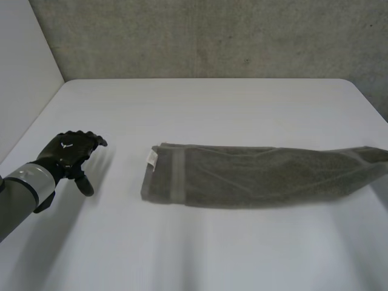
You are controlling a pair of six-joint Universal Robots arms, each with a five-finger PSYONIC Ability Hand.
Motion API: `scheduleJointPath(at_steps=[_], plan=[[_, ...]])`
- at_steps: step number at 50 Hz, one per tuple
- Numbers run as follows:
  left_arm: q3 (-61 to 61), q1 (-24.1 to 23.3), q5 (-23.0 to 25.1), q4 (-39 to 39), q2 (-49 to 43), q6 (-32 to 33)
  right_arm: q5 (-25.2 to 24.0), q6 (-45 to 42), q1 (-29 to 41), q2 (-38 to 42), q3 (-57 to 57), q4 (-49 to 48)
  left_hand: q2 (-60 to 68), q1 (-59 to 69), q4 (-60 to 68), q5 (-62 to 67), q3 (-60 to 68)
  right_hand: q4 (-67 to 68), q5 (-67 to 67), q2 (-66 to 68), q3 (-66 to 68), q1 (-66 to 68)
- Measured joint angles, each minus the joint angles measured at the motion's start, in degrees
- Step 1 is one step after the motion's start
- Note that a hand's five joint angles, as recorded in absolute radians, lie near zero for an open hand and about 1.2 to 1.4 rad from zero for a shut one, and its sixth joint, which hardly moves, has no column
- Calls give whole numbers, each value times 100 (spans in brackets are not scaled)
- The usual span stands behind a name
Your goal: Fold the towel.
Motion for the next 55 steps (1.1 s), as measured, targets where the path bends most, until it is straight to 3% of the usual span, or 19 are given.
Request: scheduleJointPath(at_steps=[5,13,20,29,37,42,47,50,55], plan=[[-30,-4,1,-3,74,-4,-28,47,496,-299,-267,110,0,0,0,0,0,0,0,0,0,15],[-73,-36,0,-5,139,-4,251,363,2425,-377,-945,68,0,0,0,0,0,0,2,34,0,21],[-80,-74,-10,-9,226,-5,912,510,4500,273,-1697,-178,0,0,0,0,0,0,17,34,0,22],[-57,-120,-24,-7,331,-6,1504,525,6330,1624,-2389,-943,0,0,0,0,0,0,17,34,0,22],[-2,-230,-47,5,302,-4,1592,523,6859,2520,-2758,-1100,0,0,0,0,0,0,-206,-91,0,-89],[61,-315,-68,14,265,1,1627,604,6878,2615,-2769,-1082,0,0,0,0,0,0,-3049,-2790,0,-2830],[237,-496,-89,23,238,-10,1656,981,6826,2289,-2550,-1064,0,0,0,0,0,0,-5824,-5178,0,-5215],[388,-649,-97,30,216,-38,1663,1394,6721,1875,-2266,-1059,0,0,0,0,0,0,-6223,-5945,0,-5933],[661,-957,-104,41,153,-105,1652,1939,6393,1170,-1733,-1019,0,0,0,0,0,0,-6223,-5966,0,-5981]])
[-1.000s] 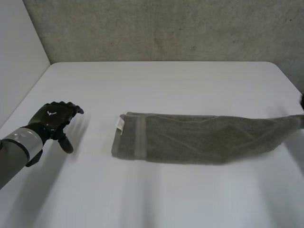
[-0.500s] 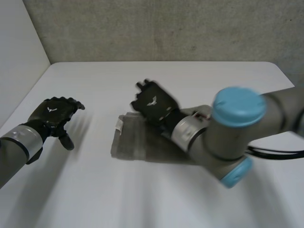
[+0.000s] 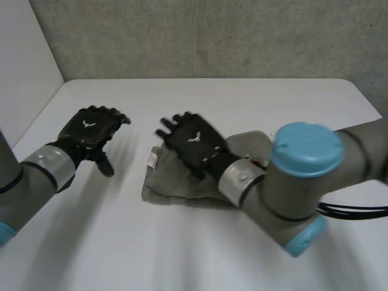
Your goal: Fold the towel.
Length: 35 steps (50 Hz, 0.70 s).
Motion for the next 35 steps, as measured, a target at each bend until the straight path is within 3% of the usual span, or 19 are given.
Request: scheduleJointPath(at_steps=[9,18,35], plan=[[755,-860,-231,-3,-504,-267,-17,232,-1254,-1225,1300,365,0,0,0,0,0,0,0,0,0,-1],[1146,-1471,-381,-40,-1241,-359,-62,-80,-2144,-1421,2293,823,0,0,0,0,0,0,0,0,0,-1],[1127,-1560,-368,-146,-1872,-20,30,-116,-2333,-1225,2746,579,53,67,0,77,0,0,3,0,0,4]])
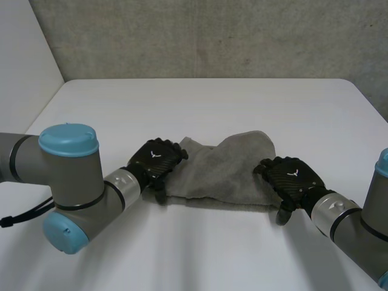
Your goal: Fold the towel.
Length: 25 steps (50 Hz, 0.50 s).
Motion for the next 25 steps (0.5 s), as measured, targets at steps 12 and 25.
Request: scheduleJointPath(at_steps=[12,25], plan=[[-59,41,-283,17,-1,137,309,66,49,238,48,-384,3365,3310,0,3359,0,0,675,490,0,496],[-375,-13,-412,43,128,128,359,82,252,564,-41,-532,4884,4771,0,4931,0,0,808,491,0,577]])
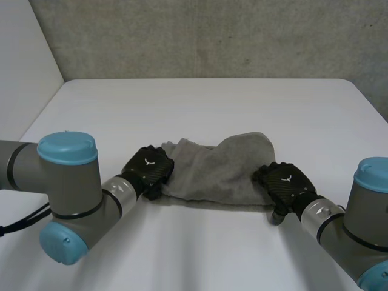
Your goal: Fold the towel.
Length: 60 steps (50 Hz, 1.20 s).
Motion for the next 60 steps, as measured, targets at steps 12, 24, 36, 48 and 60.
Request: scheduleJointPath(at_steps=[12,24,36,48,60], plan=[[-193,44,-48,66,106,-1,38,-2,50,-28,11,35,988,983,0,1215,0,0,0,0,0,0],[-554,11,-509,682,809,-93,103,3,38,-153,22,45,988,987,0,1215,0,0,0,0,0,0],[-1485,2,-616,1348,799,-7,93,-1,38,-171,53,61,672,722,0,738,0,0,271,380,0,331],[-1399,-2,-615,1311,696,-8,52,41,41,-143,62,-110,-4804,-4663,0,-4949,0,0,2912,3198,0,3111],[-1414,132,-608,1094,974,-46,33,117,2,-83,50,-340,-4806,-4663,0,-4949,0,0,5313,5338,0,5179]])
